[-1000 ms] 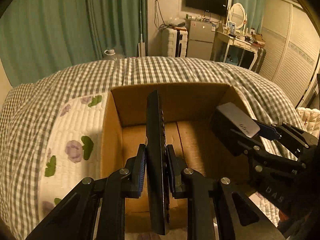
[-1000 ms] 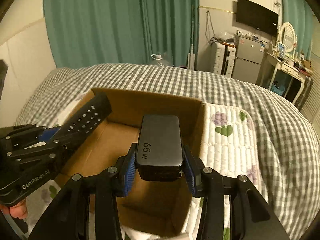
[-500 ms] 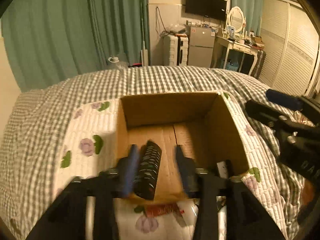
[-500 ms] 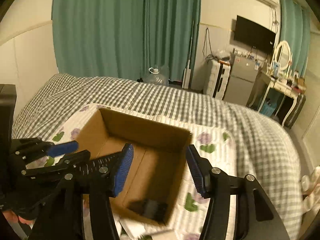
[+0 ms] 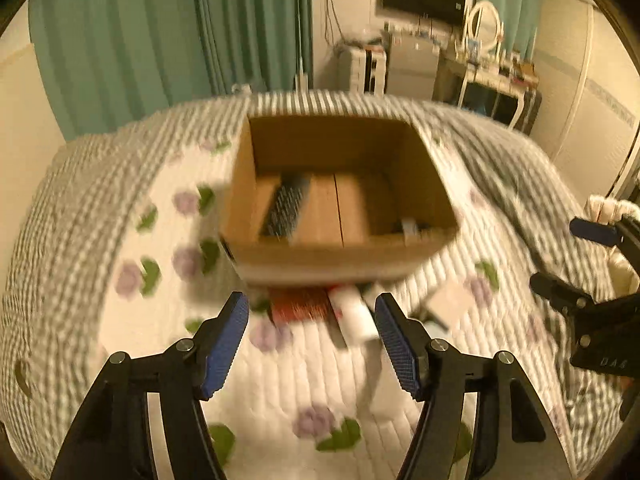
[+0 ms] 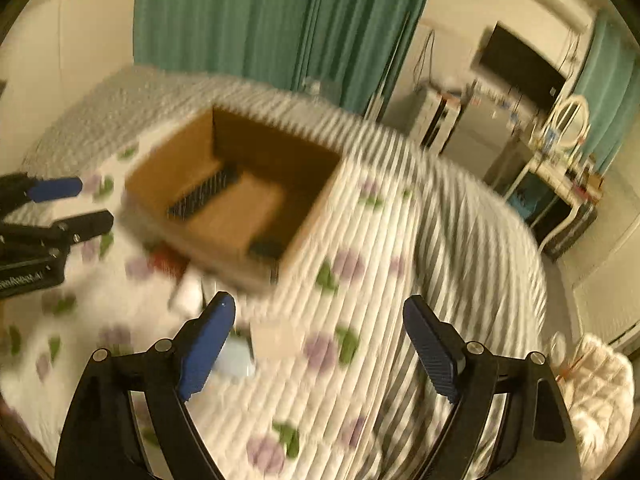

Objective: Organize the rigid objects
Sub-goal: 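Grasp the white cylindrical device with the left tool while the right tool grasps the blue earbud case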

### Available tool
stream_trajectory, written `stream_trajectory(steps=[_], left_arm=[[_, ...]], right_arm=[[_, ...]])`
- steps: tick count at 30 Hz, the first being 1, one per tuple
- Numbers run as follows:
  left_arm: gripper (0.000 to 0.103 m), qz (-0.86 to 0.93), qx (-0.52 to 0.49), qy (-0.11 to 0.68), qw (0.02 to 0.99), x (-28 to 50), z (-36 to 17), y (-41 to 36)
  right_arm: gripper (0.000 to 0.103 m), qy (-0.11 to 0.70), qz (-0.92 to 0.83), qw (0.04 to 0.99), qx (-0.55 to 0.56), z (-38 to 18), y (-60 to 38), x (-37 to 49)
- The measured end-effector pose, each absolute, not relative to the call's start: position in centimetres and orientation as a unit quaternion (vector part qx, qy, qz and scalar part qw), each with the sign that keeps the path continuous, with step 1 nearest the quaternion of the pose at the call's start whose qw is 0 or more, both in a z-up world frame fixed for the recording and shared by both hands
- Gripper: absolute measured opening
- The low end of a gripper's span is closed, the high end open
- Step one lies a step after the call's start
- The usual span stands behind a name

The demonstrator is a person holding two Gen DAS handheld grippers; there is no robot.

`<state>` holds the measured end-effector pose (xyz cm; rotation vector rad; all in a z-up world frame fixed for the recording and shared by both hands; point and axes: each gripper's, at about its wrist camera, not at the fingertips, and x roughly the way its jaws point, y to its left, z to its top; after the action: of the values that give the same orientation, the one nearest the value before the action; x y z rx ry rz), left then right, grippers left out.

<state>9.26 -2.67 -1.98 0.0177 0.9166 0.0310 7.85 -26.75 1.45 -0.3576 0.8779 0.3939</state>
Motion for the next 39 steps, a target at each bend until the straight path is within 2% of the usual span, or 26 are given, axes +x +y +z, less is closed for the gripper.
stream_trajectory(steps=[6,12,13,15,16,21,30,35,39], left_arm=[[0.068,0.003,-0.013,0.489,0.872,9.1,-7.3,-5.3],[0.067,-0.02,0.013,0.536,0.844,10.0,-12.1,-8.6],[0.063,-0.022,0.018,0.539,0.842,10.2,-12.3,-8.9],[0.046,-0.037,0.025,0.546,0.836,10.6,-12.6,-9.7],[0.041,-0.044,0.028,0.549,0.834,10.8,-12.8,-10.1],[0.04,-0.051,0.02,0.538,0.841,10.2,-11.9,-10.2],[0.04,-0.028,0.011,0.483,0.875,7.7,-6.3,-6.3],[0.04,0.012,0.027,0.489,0.872,8.9,-7.7,-2.8],[0.04,0.023,0.025,0.503,0.864,8.8,-9.7,-0.8]], right_arm=[[0.086,0.469,0.203,0.842,-0.174,-4.6,-27.9,7.6],[0.086,0.489,0.213,0.833,-0.148,-7.1,-29.8,9.0],[0.086,0.489,0.213,0.833,-0.148,-7.1,-29.8,9.2],[0.086,0.492,0.214,0.832,-0.143,-7.5,-30.0,9.7],[0.086,0.494,0.215,0.831,-0.14,-7.8,-30.0,9.9],[0.086,0.508,0.221,0.822,-0.135,-8.8,-29.8,9.9],[0.086,0.52,0.239,0.807,-0.144,-9.4,-26.2,8.0],[0.086,0.553,0.232,0.787,-0.145,-11.5,-22.8,7.7],[0.085,0.547,0.218,0.795,-0.147,-12.3,-21.1,8.2]])
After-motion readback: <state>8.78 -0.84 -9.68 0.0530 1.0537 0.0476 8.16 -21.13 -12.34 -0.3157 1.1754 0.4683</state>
